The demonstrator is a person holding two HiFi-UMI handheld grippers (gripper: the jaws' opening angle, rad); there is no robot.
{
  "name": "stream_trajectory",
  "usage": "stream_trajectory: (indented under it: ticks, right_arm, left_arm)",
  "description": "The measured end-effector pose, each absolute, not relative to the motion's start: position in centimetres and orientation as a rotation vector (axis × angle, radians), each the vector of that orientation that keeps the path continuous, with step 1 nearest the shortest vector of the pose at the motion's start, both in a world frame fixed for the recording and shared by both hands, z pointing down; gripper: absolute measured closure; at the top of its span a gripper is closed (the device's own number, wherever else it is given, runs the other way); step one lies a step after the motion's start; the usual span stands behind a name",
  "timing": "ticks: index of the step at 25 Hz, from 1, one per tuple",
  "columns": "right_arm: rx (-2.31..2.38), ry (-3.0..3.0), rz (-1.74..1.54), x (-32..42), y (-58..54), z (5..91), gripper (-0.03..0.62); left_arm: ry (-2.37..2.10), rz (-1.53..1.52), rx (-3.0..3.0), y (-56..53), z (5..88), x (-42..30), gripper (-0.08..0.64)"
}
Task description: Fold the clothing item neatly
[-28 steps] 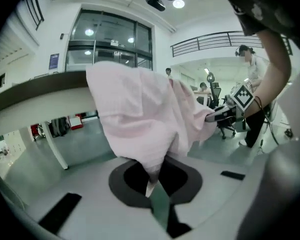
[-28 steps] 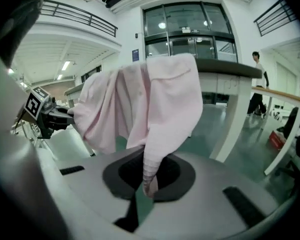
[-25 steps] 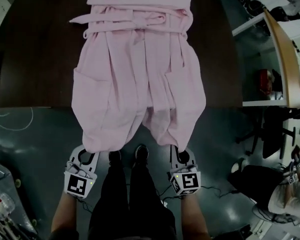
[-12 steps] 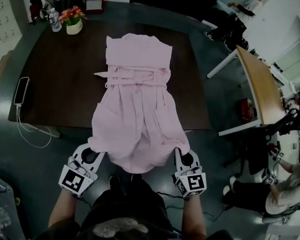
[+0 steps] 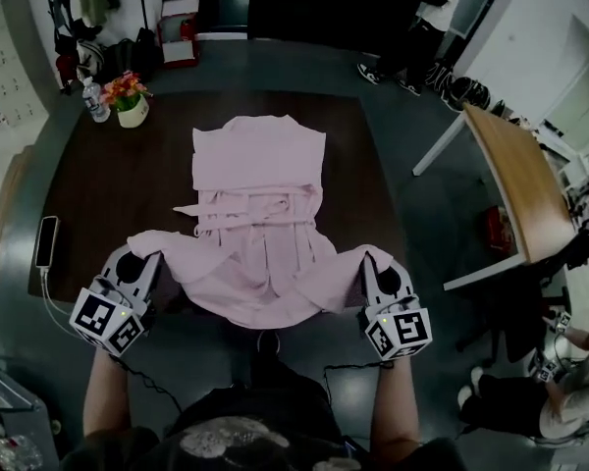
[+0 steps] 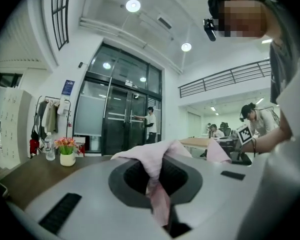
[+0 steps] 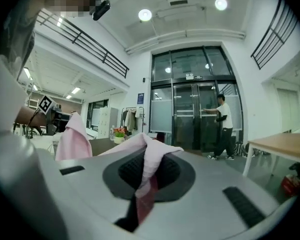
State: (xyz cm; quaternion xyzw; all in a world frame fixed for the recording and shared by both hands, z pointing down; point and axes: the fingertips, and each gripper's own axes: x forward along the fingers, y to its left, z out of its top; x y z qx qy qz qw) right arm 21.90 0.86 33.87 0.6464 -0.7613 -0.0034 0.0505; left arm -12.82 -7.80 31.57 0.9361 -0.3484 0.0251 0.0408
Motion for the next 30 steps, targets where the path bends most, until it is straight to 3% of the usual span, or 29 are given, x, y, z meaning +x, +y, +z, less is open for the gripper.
stream_trajectory:
  ticks: [4,13,22,30]
  right_arm:
    - [1.918,-2.344,-0.015,25.5,-6.8,32.3,0.589]
    - [1.698,-2.361,-0.041,24.8,-26.3,30.9,0.589]
    - [1.985,-2.224,0.097,34.3,-43.1,29.7,0.589]
    - [2.155,-2.037,0.425,42.4,-51.7,40.3,0.590]
  left_arm:
    - [-1.117,0.086,2.883,-14.4,30.2,-10.1,0.535]
    - [-1.141,0.174,2.875,-32.1,29.8,-4.6,0.535]
    - [-1.400,0.222,2.709,-53.0,32.2,-10.6,0.535]
    - [-1.457,0.334,2.475,-61.9,43.6,-12.0,0.535]
